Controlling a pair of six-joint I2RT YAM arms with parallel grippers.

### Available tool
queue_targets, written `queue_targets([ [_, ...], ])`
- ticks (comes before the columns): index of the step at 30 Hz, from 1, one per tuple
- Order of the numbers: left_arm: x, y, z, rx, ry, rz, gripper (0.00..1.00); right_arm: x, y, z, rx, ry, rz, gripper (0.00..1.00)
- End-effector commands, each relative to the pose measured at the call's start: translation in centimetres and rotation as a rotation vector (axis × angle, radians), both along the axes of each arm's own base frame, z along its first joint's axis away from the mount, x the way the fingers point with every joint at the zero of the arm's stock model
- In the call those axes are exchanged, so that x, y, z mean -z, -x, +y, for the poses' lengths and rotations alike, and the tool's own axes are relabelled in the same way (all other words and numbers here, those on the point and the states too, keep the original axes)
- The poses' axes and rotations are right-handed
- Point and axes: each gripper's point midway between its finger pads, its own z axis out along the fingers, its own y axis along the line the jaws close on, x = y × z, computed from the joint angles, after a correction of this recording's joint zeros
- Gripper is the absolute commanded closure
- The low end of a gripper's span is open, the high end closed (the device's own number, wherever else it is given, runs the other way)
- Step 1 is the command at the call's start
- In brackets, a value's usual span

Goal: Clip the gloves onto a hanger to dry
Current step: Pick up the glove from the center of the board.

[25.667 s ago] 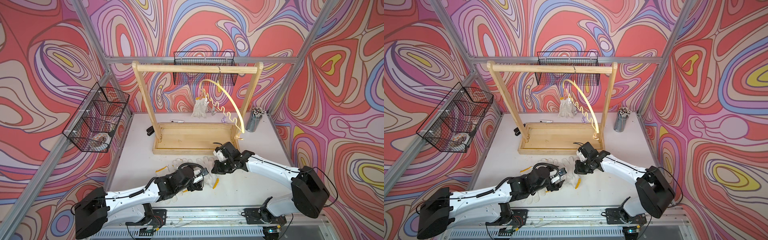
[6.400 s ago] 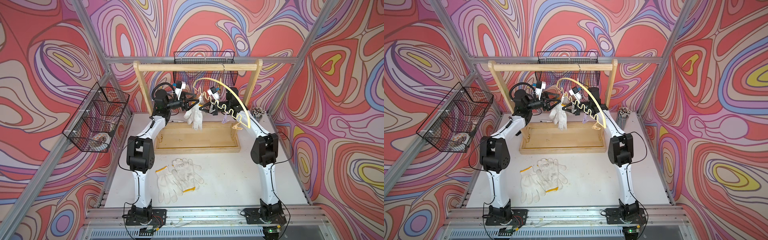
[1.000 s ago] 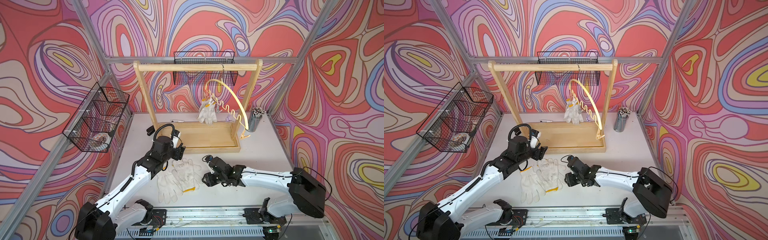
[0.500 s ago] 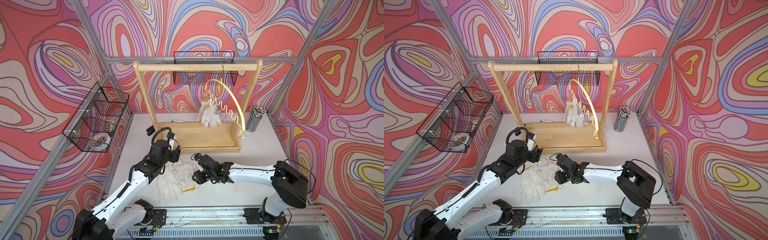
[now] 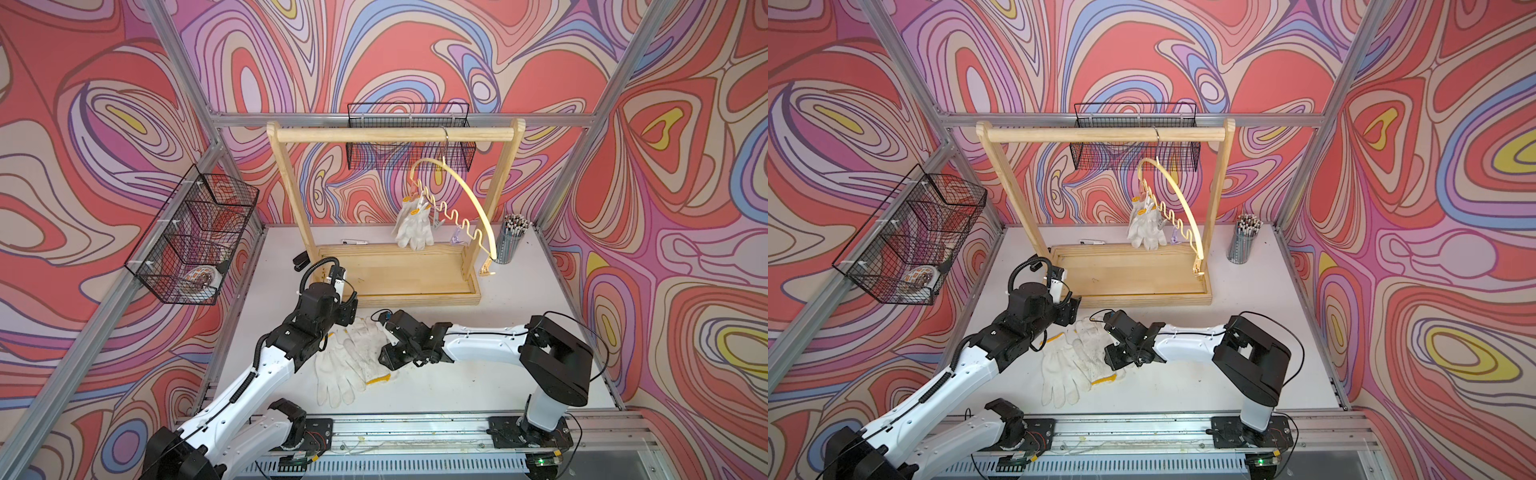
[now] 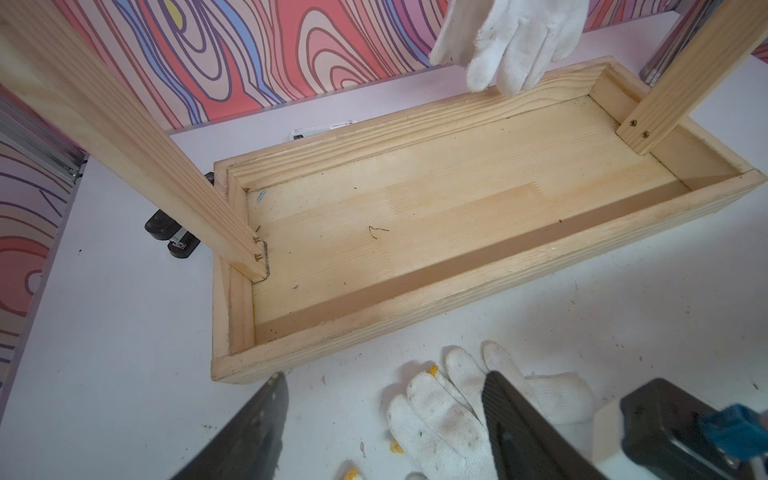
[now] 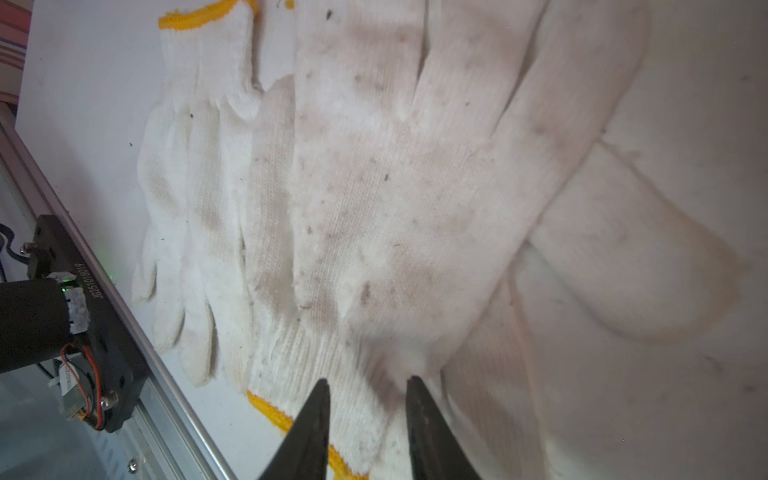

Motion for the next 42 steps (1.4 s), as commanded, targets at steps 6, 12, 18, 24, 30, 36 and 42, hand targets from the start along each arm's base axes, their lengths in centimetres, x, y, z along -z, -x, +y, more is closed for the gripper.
queue_targets([
  [6, -0.2, 0.8, 1.1, -0.044, 0.001, -0.021, 0.24, 3.1, 0.8, -0.7, -0.011, 0.167, 0.031, 0.73],
  [12, -0.3, 0.9, 1.0, -0.033, 0.006, -0.025, 0.24, 4.0, 0.6, -2.7, 0.053, 0.235, 0.035, 0.84],
  [18, 0.0, 0.8, 0.1, 0.005, 0.027, -0.026, 0.24, 2.7, -0.2, -5.3, 0.152, 0.188, 0.042, 1.0],
  [24, -0.2, 0.7, -0.2, 0.019, 0.039, -0.031, 0.24, 2.2, -0.5, -7.1, 0.166, 0.244, 0.008, 1.0],
  [30, -0.1, 0.7, -0.5, 0.032, 0.049, -0.027, 0.24, 1.6, -1.9, -9.8, 0.247, 0.306, -0.027, 1.0],
  [36, -0.2, 0.7, -1.1, 0.054, 0.068, -0.025, 0.24, 0.1, -3.2, -11.9, 0.29, 0.34, -0.06, 0.87],
  [42, -0.2, 0.7, -1.3, 0.062, 0.074, -0.027, 0.24, -0.5, -3.2, -10.6, 0.25, 0.286, -0.052, 0.62],
])
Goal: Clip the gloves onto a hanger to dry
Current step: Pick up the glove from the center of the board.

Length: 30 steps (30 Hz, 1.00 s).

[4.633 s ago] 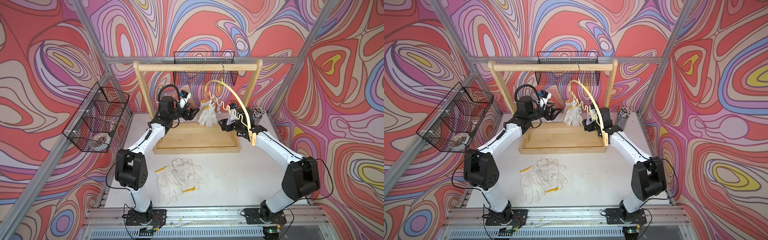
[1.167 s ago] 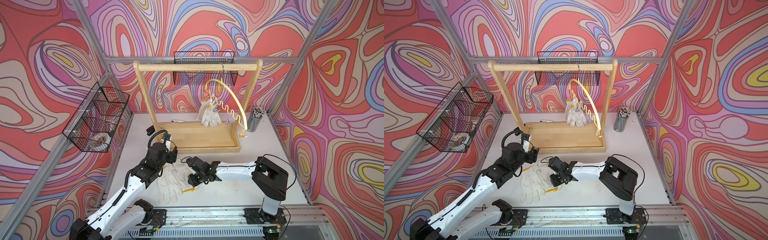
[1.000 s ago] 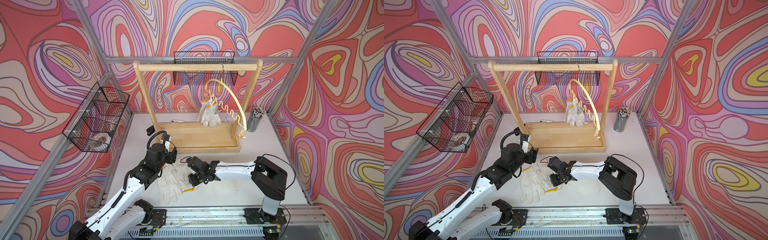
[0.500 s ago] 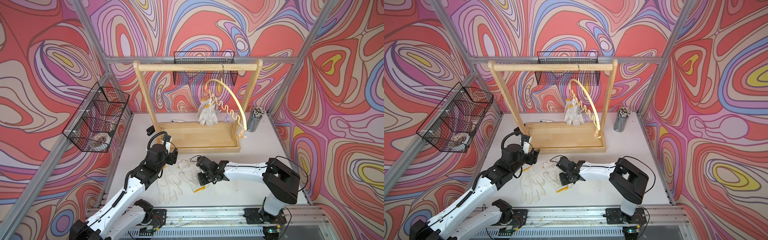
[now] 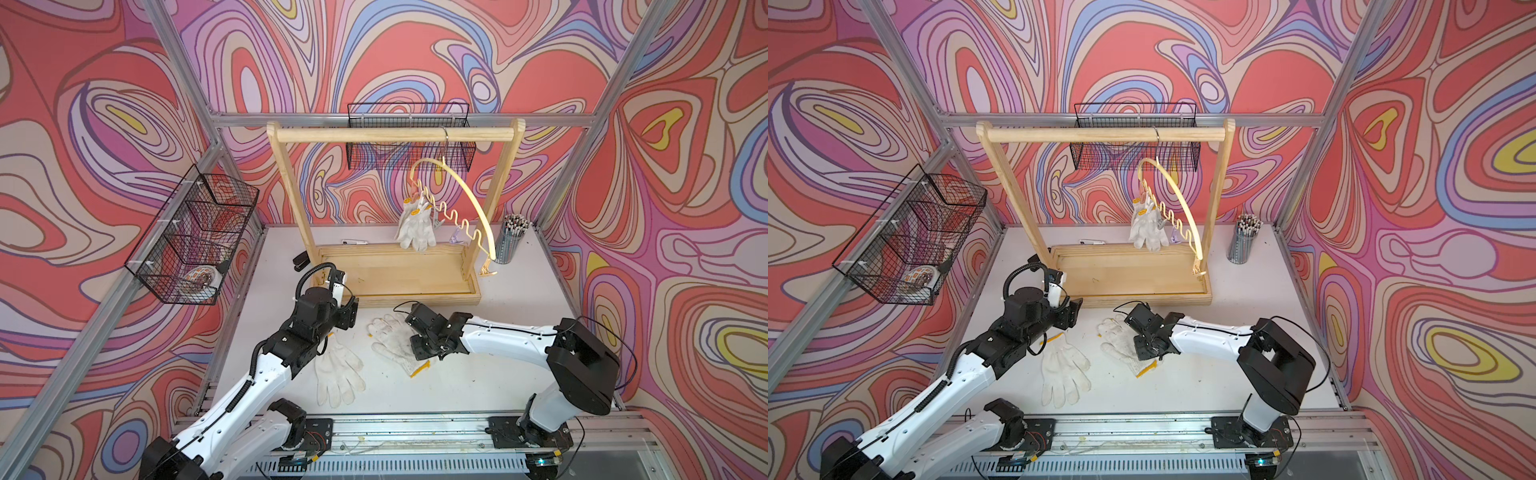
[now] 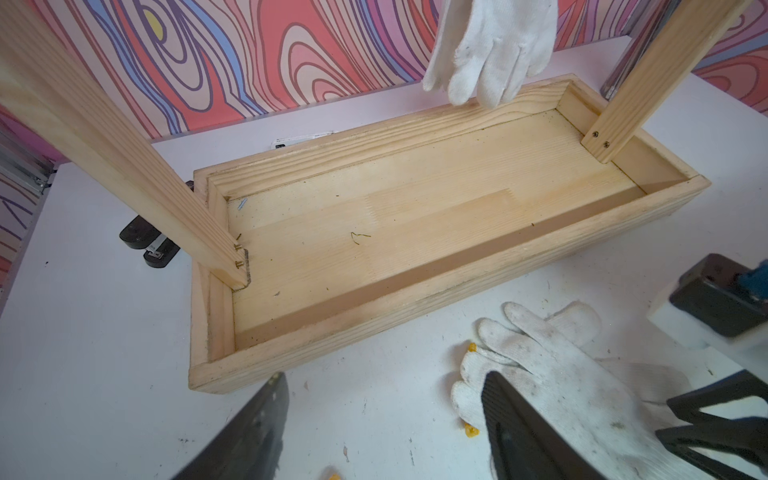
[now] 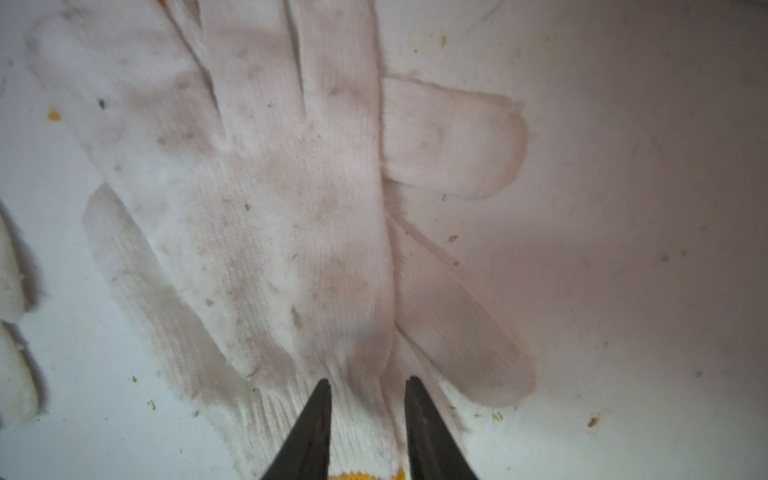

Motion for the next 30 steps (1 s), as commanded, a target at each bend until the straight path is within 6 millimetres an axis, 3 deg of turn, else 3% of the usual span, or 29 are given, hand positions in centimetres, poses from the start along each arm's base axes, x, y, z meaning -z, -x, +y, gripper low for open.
queue_targets([
  [1, -0.1, 0.0, -0.5, 0.012, 0.026, -0.006, 0.24, -0.5, 0.0, 0.5, -0.024, -0.018, -0.002, 0.6],
  [5, -0.1, 0.0, -0.5, 0.016, 0.024, -0.005, 0.24, 0.5, 0.6, 0.8, -0.041, -0.027, 0.03, 0.57],
  [18, -0.1, 0.0, -0.4, 0.012, 0.017, -0.006, 0.24, 3.5, 1.4, 0.5, -0.03, 0.001, 0.093, 0.59],
  [21, -0.1, -0.1, -0.5, 0.012, 0.017, -0.006, 0.24, 3.4, 1.3, 0.5, -0.03, 0.004, 0.09, 0.66],
  [26, 0.1, -0.3, -0.7, 0.018, 0.011, 0.003, 0.24, 1.5, 0.4, 0.5, -0.041, 0.009, 0.039, 0.86],
  [30, 0.4, -0.5, -1.0, 0.029, 0.011, 0.012, 0.24, 0.0, -0.1, 0.7, -0.058, 0.013, 0.014, 0.93],
])
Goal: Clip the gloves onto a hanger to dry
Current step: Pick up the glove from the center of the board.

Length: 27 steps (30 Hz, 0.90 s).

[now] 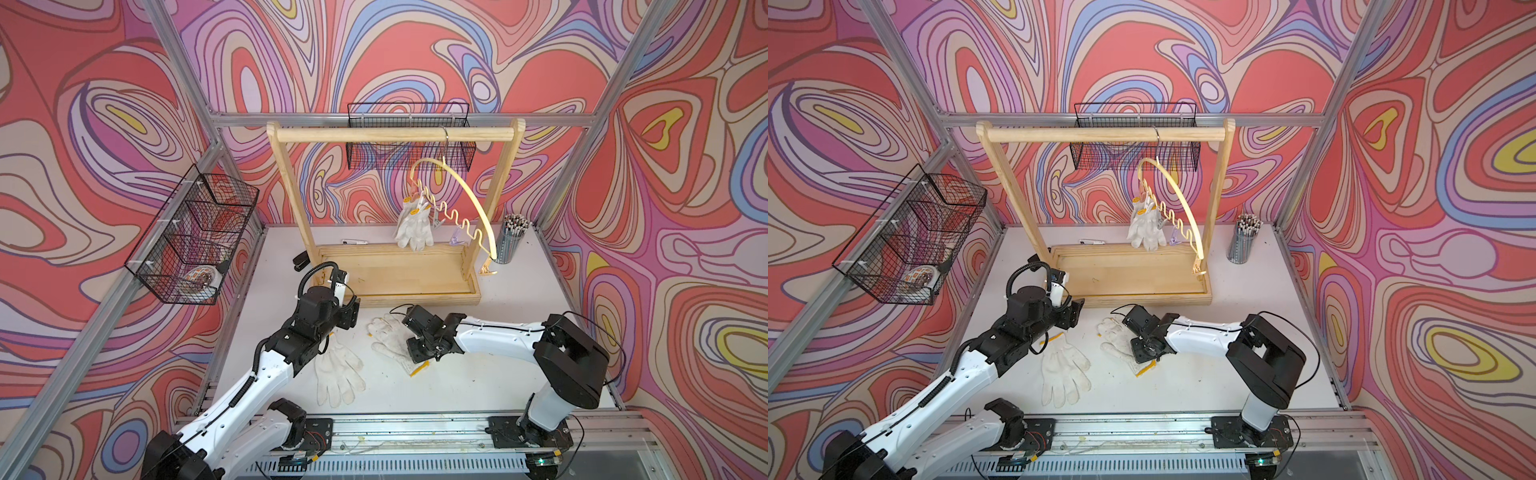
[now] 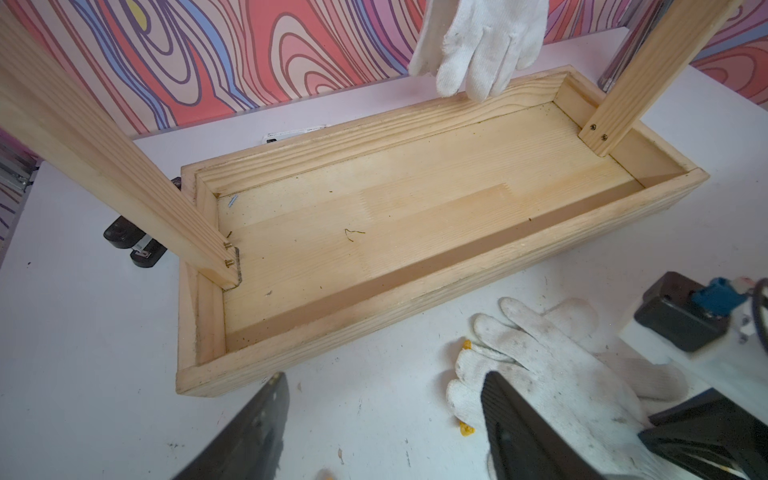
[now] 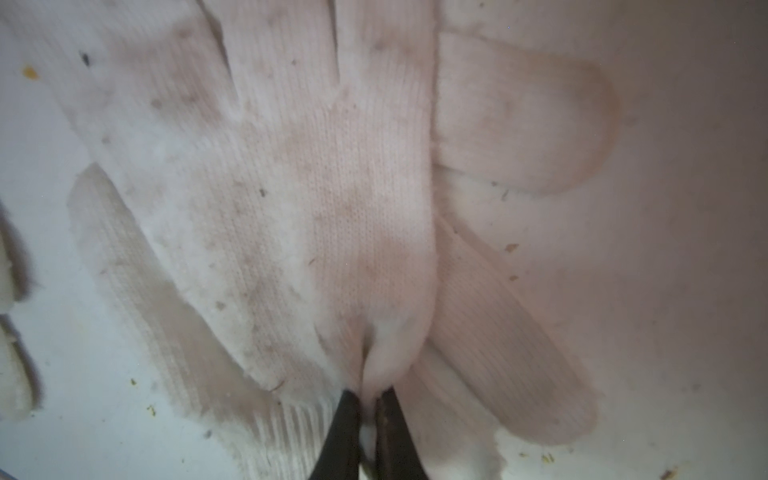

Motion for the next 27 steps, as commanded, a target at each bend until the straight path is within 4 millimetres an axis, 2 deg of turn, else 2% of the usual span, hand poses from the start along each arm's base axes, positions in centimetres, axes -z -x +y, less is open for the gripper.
queue_targets([
  [1, -0.4, -0.3, -0.7, 0.023, 0.02, -0.011, 0.24, -1.6, -0.4, -0.3, -0.015, 0.023, -0.03, 0.94],
  [6, -0.1, -0.3, -1.2, 0.046, 0.024, -0.004, 0.24, -2.9, -0.7, -0.1, -0.03, 0.028, -0.043, 0.93],
  [10, 0.1, -0.3, -1.6, 0.063, 0.028, 0.003, 0.24, -3.4, -0.9, -0.2, -0.037, 0.045, -0.05, 0.89],
  [13, 0.2, -0.3, -1.7, 0.071, 0.029, 0.004, 0.24, -3.5, -0.9, -0.2, -0.039, 0.047, -0.051, 0.89],
  [17, 0.1, -0.2, -1.8, 0.078, 0.033, -0.001, 0.24, -3.6, -0.8, 0.0, -0.041, 0.04, -0.04, 0.94],
  [23, 0.2, -0.1, -1.9, 0.087, 0.036, 0.003, 0.24, -3.6, -0.9, 0.1, -0.051, 0.046, -0.034, 0.87],
  [27, 0.1, 0.0, -2.0, 0.093, 0.039, 0.0, 0.24, -3.5, -0.8, 0.3, -0.055, 0.046, -0.024, 0.86],
])
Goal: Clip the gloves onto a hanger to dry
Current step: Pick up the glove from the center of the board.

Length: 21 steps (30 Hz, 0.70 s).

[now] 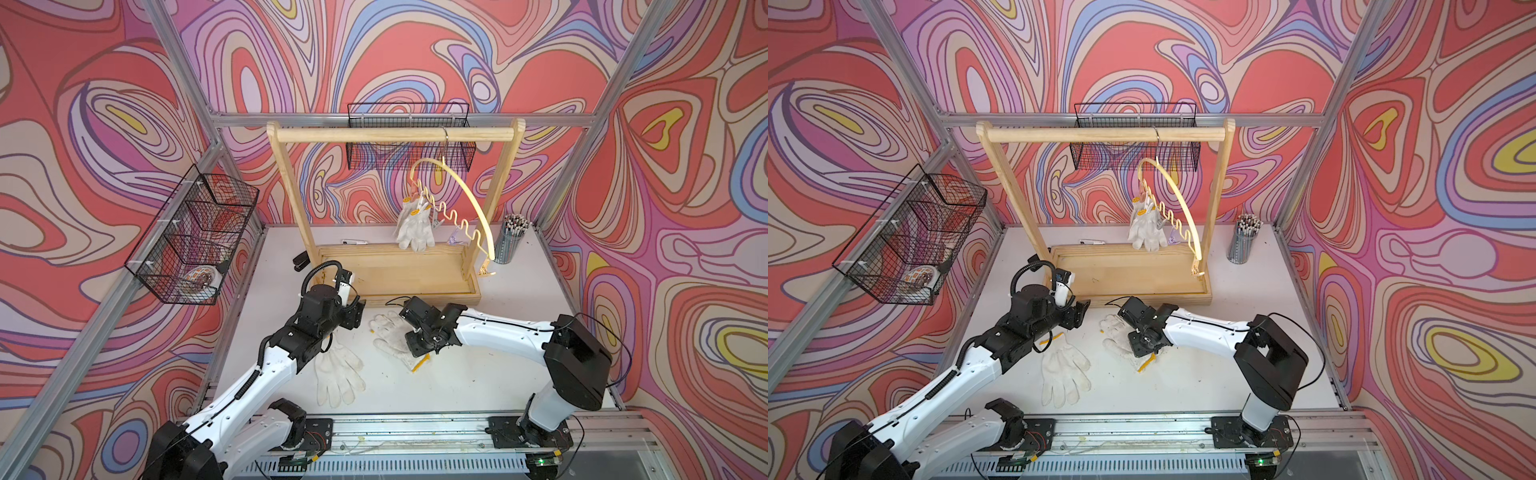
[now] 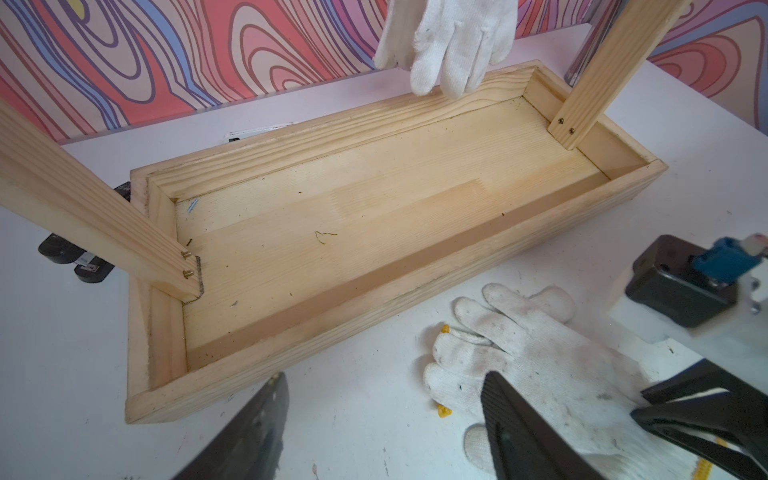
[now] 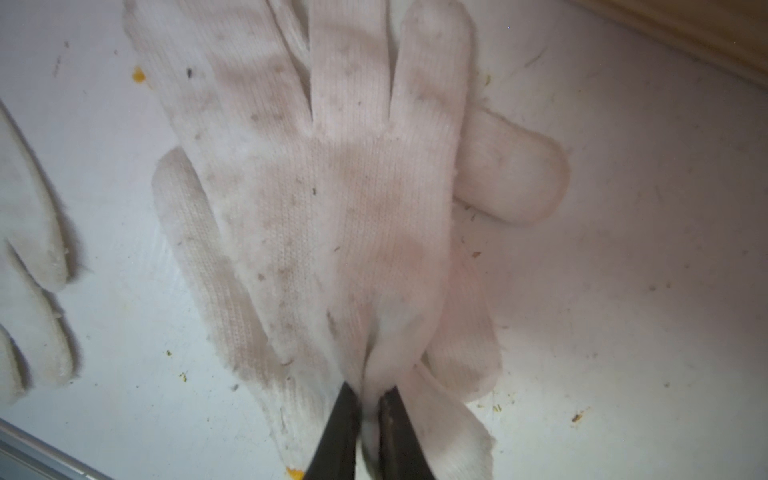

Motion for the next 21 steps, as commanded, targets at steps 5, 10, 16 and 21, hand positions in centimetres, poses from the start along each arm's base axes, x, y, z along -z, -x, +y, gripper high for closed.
queue_targets([
  [5, -0.3, 0.2, -0.4, 0.026, 0.01, -0.021, 0.24, -0.5, -0.1, 0.3, -0.015, 0.003, 0.004, 0.76],
  [10, -0.2, 0.3, -0.6, 0.037, 0.019, -0.02, 0.24, -0.3, 0.0, 0.6, -0.022, -0.003, 0.02, 0.83],
  [16, 0.4, 0.6, -1.0, 0.058, 0.031, -0.007, 0.24, 1.1, 0.3, 0.0, 0.001, 0.028, 0.037, 0.68],
  [21, 1.7, 2.1, -2.8, 0.131, -0.02, 0.006, 0.25, 2.1, 0.3, -1.6, 0.032, 0.091, 0.03, 0.63],
])
